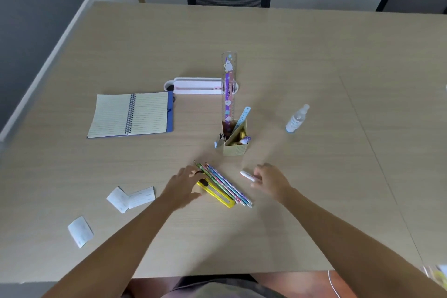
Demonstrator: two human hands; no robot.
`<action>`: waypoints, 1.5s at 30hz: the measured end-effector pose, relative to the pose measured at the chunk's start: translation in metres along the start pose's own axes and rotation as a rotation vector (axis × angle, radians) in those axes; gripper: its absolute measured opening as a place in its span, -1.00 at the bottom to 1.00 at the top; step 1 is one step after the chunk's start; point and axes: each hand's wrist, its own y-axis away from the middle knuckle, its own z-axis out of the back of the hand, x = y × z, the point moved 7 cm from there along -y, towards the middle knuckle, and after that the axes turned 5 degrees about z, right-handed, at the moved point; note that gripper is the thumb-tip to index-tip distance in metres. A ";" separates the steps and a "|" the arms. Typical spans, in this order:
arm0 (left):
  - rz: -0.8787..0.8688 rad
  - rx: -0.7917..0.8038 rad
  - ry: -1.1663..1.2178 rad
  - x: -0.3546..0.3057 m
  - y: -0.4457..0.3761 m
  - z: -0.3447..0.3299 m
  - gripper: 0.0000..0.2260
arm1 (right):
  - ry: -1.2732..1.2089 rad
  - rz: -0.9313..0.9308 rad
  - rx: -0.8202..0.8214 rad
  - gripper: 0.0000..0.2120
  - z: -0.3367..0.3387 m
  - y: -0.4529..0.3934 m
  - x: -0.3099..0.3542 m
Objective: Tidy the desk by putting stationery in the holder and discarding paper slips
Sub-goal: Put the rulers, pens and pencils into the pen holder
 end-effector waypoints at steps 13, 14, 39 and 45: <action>-0.007 0.044 0.382 0.007 0.002 0.016 -0.75 | -0.776 0.120 -0.830 -0.89 0.152 0.027 0.042; -0.038 -0.012 0.435 0.007 0.007 0.033 -0.76 | -0.820 0.149 -0.813 -0.91 0.157 0.020 0.049; -0.045 -0.368 0.273 -0.087 -0.067 0.178 -0.68 | -0.063 0.069 -0.153 -0.86 0.004 -0.008 0.040; 0.363 -0.611 0.732 -0.020 -0.036 0.113 -0.75 | 0.100 0.029 -0.023 -0.82 -0.014 -0.020 0.044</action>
